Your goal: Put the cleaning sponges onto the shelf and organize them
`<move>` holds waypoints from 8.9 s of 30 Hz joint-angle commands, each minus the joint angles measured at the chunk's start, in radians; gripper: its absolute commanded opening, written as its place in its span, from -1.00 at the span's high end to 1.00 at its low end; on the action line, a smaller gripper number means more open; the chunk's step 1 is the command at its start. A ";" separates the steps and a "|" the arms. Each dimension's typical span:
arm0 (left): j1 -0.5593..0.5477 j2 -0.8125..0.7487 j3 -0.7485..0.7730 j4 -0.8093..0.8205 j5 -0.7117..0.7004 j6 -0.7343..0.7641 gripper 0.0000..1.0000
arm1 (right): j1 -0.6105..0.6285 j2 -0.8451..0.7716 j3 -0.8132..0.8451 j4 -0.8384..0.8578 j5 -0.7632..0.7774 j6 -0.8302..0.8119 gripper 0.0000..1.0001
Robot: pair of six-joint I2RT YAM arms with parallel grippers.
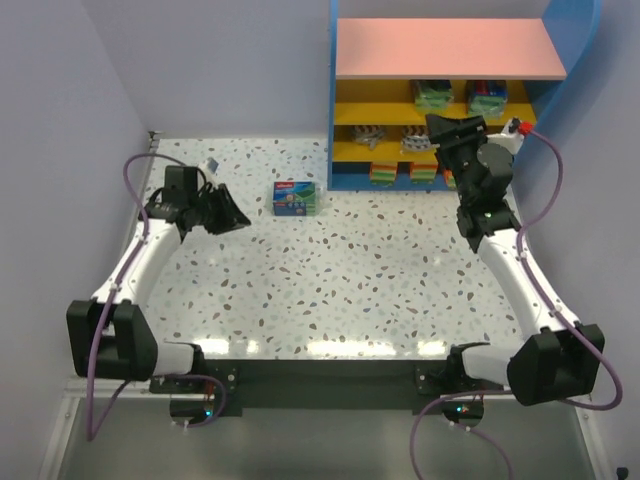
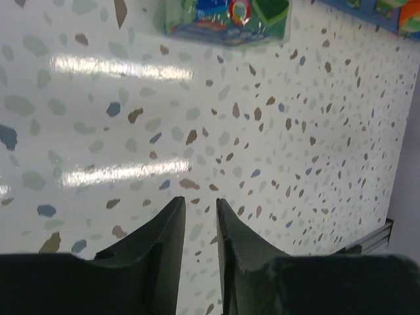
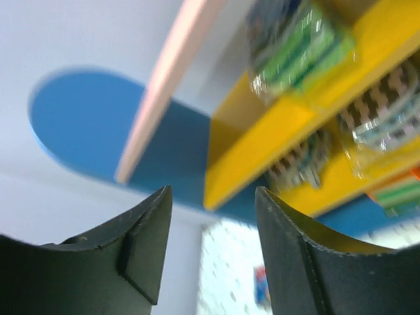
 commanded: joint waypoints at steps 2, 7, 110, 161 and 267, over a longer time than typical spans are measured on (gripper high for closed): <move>0.007 0.160 0.177 0.176 -0.018 -0.058 0.36 | 0.016 -0.052 0.026 -0.339 -0.230 -0.249 0.03; 0.007 0.421 0.364 0.326 0.031 -0.143 0.96 | 0.048 -0.145 -0.068 -0.518 -0.236 -0.369 1.00; -0.187 -0.063 -0.007 0.038 -0.058 0.046 1.00 | 0.461 0.225 -0.292 -0.477 -0.491 -0.539 1.00; -0.110 -0.198 -0.011 -0.037 0.023 0.072 1.00 | 0.237 0.059 0.328 -0.281 0.331 0.186 1.00; -0.142 -0.348 0.191 0.446 0.181 -0.375 -0.61 | 0.275 -1.032 -0.318 -1.422 0.156 -0.139 -0.97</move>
